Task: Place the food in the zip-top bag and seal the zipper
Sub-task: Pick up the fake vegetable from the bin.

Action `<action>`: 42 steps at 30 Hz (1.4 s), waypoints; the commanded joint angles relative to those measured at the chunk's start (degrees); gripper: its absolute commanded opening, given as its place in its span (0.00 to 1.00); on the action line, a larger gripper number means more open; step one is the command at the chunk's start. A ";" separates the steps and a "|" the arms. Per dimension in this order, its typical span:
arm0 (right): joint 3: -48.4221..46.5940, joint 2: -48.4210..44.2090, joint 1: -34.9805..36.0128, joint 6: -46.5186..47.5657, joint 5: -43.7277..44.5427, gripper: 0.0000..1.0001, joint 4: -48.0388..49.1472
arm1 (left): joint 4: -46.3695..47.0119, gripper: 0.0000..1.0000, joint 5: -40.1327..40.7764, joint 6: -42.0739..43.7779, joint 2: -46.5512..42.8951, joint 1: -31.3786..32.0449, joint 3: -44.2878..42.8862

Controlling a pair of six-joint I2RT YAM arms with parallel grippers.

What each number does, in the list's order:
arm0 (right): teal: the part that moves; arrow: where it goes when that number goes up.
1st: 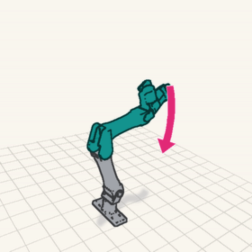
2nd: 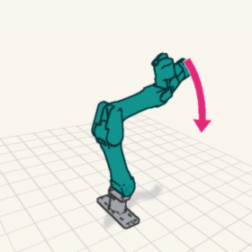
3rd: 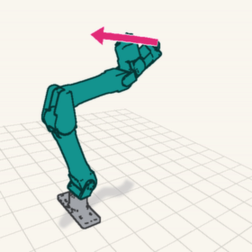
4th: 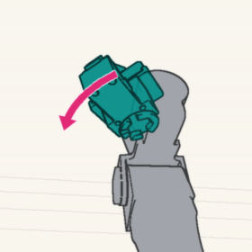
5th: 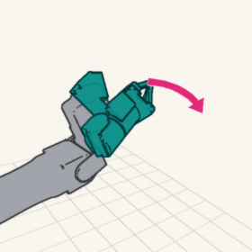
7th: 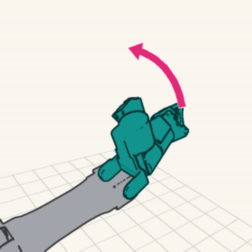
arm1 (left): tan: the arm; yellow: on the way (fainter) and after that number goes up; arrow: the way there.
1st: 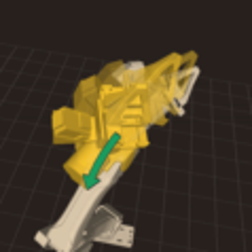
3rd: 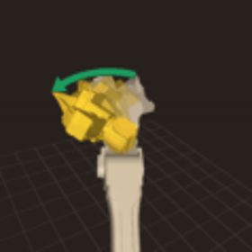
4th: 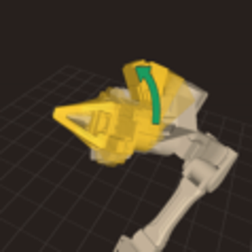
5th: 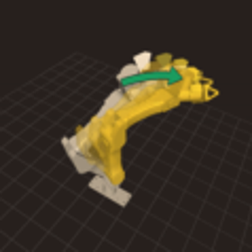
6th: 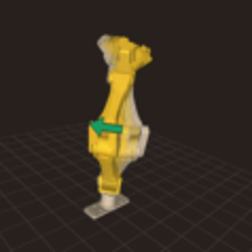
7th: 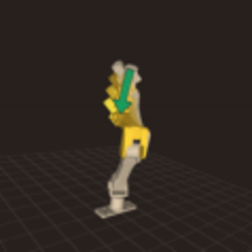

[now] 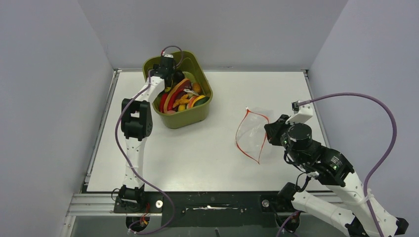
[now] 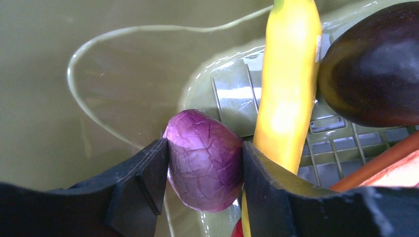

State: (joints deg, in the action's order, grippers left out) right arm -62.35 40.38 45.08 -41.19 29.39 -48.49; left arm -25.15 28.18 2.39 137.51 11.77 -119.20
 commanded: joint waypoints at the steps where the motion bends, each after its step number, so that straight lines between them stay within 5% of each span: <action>1: 0.27 -0.99 0.31 -0.53 1.32 0.00 1.65 | -0.52 0.44 0.29 0.02 -1.50 1.09 -0.18; 19: 2.88 0.99 0.34 -1.35 0.04 0.00 3.50 | 2.76 0.33 -5.01 -4.15 -16.77 3.24 7.49; 42: 6.36 7.03 0.69 -5.49 -6.90 0.00 13.71 | 10.70 0.31 -35.00 -20.84 -50.80 2.73 39.10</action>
State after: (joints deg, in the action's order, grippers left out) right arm -56.51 46.89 45.17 -44.47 24.03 -40.36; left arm -20.40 3.53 -14.09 93.91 14.79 -84.68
